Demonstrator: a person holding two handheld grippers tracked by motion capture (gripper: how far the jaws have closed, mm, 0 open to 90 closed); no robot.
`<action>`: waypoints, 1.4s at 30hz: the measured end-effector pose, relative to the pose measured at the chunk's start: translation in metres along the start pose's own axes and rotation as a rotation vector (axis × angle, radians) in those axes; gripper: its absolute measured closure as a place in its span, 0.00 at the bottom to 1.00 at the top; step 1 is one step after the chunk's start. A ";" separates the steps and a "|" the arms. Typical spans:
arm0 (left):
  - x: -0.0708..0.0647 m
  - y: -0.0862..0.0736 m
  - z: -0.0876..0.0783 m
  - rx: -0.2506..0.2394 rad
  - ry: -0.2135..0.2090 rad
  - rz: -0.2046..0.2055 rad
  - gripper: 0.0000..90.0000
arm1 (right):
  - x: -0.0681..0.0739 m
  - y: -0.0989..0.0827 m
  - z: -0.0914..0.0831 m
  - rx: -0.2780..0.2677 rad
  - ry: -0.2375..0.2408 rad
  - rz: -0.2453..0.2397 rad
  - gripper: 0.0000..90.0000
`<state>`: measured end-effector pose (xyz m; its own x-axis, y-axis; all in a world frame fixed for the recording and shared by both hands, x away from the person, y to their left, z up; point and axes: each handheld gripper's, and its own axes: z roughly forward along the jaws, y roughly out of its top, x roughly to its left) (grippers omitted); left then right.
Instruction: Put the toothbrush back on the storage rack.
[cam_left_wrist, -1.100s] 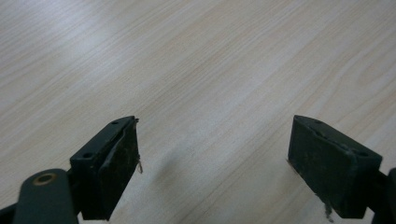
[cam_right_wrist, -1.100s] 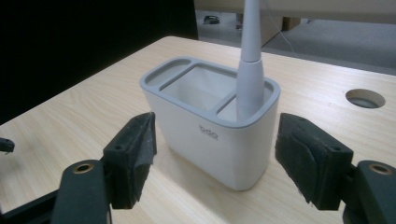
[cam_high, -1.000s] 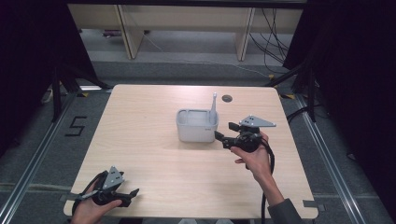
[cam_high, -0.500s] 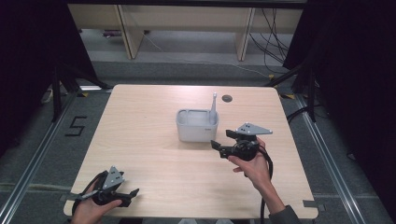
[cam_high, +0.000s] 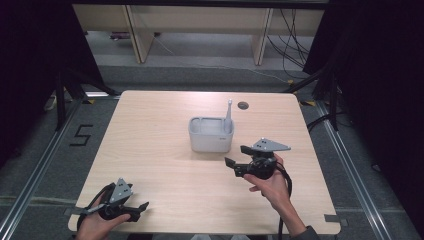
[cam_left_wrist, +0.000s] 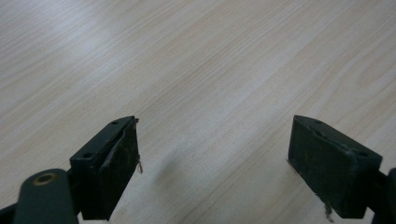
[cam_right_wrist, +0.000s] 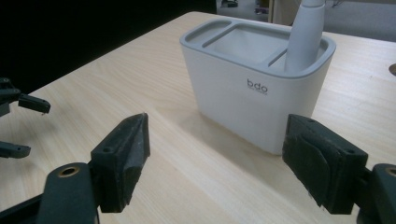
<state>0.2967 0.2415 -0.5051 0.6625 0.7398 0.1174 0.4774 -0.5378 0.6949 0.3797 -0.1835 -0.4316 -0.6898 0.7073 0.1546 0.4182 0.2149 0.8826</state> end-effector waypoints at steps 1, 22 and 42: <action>0.000 0.000 0.000 0.000 0.000 0.000 0.18 | 0.001 -0.001 -0.001 0.014 0.002 0.013 0.26; 0.000 0.000 0.000 0.001 0.003 0.003 0.18 | 0.004 -0.018 -0.009 0.025 0.023 0.028 0.26; 0.000 0.000 0.000 0.000 0.002 0.001 0.18 | 0.009 -0.037 -0.023 0.039 0.028 0.037 0.25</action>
<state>0.2967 0.2412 -0.5050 0.6617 0.7402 0.1195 0.4770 -0.5386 0.6945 0.3450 -0.2005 -0.4524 -0.6896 0.6963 0.1992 0.4656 0.2155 0.8584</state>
